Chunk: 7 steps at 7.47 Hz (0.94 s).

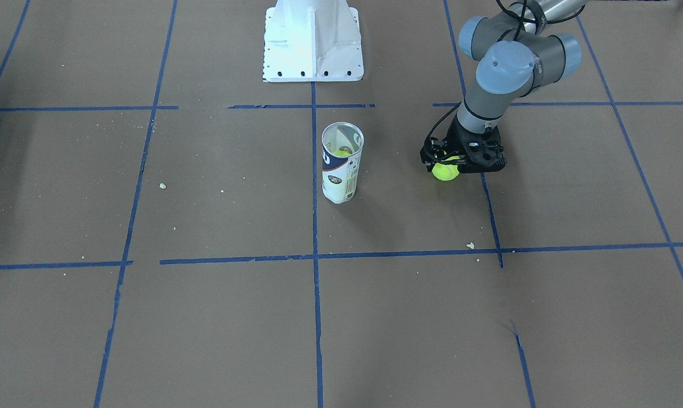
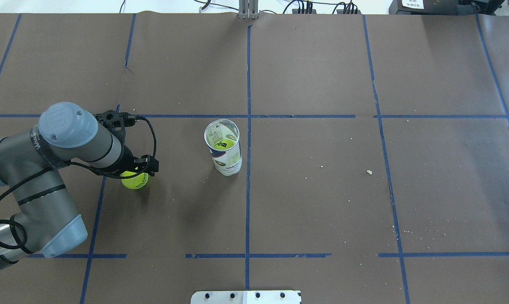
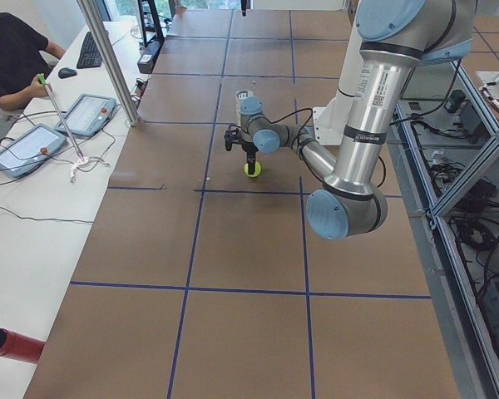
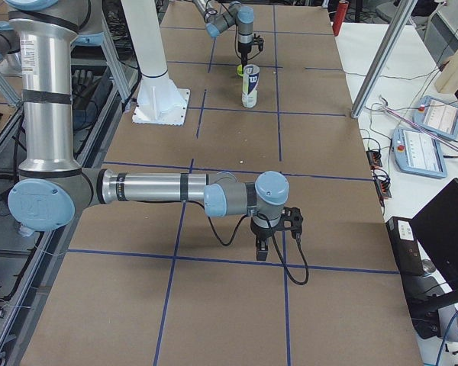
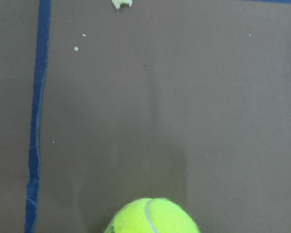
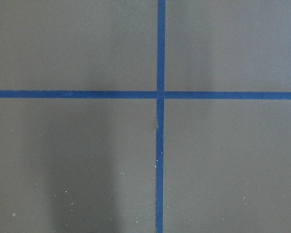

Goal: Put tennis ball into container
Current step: 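Close the left gripper around the tennis ball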

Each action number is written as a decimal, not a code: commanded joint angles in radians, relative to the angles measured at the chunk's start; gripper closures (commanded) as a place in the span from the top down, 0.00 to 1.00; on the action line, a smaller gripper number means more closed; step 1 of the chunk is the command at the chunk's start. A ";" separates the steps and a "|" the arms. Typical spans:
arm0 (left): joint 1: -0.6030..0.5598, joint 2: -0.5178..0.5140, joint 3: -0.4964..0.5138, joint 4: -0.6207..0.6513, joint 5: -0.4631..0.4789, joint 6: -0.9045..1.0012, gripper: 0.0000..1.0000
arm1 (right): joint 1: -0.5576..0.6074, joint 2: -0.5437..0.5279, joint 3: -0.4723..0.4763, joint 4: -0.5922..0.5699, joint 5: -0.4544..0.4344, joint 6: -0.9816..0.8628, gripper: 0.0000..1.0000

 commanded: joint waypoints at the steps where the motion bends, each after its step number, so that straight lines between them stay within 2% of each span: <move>1: 0.002 0.006 0.006 0.000 0.005 0.005 1.00 | 0.000 0.000 0.000 0.000 0.000 0.000 1.00; 3: 0.002 0.008 0.007 0.000 0.005 0.008 1.00 | 0.000 0.000 0.000 0.000 0.000 0.000 1.00; 4: 0.002 0.005 0.006 0.000 0.005 0.005 0.92 | 0.000 0.000 0.000 0.000 0.000 0.000 1.00; 5: 0.002 0.000 0.004 0.000 0.005 0.004 0.69 | 0.000 0.000 0.000 0.000 0.000 0.000 1.00; 6: 0.002 -0.001 0.000 0.000 0.005 0.002 0.37 | 0.000 0.000 0.000 0.000 0.000 0.000 1.00; 7: -0.005 -0.001 -0.023 0.003 0.002 0.007 0.12 | 0.000 0.000 0.000 0.000 0.000 0.000 1.00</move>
